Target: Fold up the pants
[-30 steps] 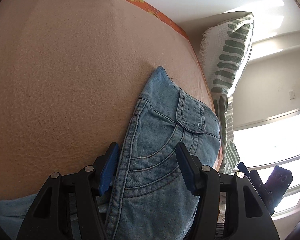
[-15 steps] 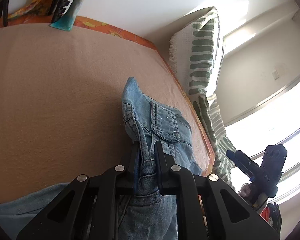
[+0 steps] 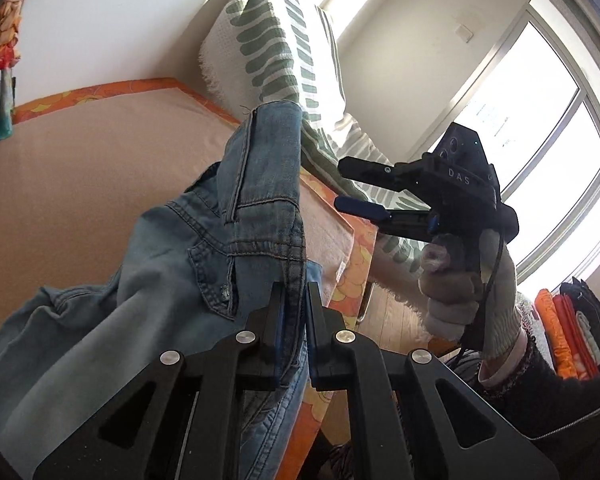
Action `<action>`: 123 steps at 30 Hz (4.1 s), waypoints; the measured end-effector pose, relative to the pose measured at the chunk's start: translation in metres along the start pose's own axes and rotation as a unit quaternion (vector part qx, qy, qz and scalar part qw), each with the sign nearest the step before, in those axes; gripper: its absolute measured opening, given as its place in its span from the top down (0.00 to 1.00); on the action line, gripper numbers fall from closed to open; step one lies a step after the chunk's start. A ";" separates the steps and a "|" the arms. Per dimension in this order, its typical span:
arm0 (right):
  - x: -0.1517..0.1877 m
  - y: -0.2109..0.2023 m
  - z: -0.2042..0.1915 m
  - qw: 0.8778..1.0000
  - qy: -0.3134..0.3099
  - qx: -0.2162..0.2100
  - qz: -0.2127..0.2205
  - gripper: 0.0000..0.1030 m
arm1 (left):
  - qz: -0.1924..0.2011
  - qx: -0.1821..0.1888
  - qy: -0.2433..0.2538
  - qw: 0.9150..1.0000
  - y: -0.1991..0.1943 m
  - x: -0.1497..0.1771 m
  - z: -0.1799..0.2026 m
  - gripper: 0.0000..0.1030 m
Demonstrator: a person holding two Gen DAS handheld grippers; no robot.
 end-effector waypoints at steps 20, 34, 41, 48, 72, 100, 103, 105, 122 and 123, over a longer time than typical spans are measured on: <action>0.020 0.016 0.037 0.996 -0.009 0.027 -0.080 0.42 | -0.028 -0.060 0.027 0.997 -0.005 0.043 0.003 0.86; -0.004 0.026 -0.051 0.958 -0.254 0.124 -0.054 0.58 | 0.099 -0.177 -0.106 0.973 -0.146 0.042 -0.131 0.70; 0.036 0.106 -0.151 0.898 -0.408 0.001 -0.166 0.57 | 0.136 -0.185 -0.140 0.963 -0.179 0.062 -0.153 0.70; 0.082 0.174 -0.171 0.831 -0.496 0.000 -0.252 0.52 | 0.173 -0.237 -0.192 0.937 -0.237 0.096 -0.199 0.70; 0.070 0.264 -0.186 0.779 -0.554 0.051 -0.288 0.94 | 0.251 -0.308 -0.305 0.866 -0.349 0.163 -0.281 0.70; -0.008 0.142 0.042 0.970 -0.184 -0.015 -0.159 0.23 | 0.140 -0.140 -0.201 0.959 -0.159 0.061 -0.163 0.70; -0.006 0.144 0.039 0.972 -0.173 -0.031 -0.157 0.27 | 0.137 -0.120 -0.176 0.967 -0.138 0.037 -0.140 0.70; -0.005 0.143 0.038 0.972 -0.176 -0.031 -0.155 0.28 | 0.130 -0.116 -0.153 0.973 -0.119 0.017 -0.128 0.70; 0.000 0.126 0.023 0.971 -0.184 0.006 -0.151 0.79 | 0.112 -0.156 -0.201 0.961 -0.030 -0.035 -0.200 0.70; -0.006 0.116 0.016 0.972 -0.188 0.009 -0.139 0.80 | 0.116 -0.154 -0.199 0.961 -0.030 -0.034 -0.200 0.70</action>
Point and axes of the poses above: each gripper's, at about its wrist camera, not at the fingertips, and y roughly the way its jaws point, z to its right, x to its underside, the point moved 9 cm from there along y, roughly the way its jaws point, and after that the axes turned 14 degrees about -y, right-handed, at the moved point
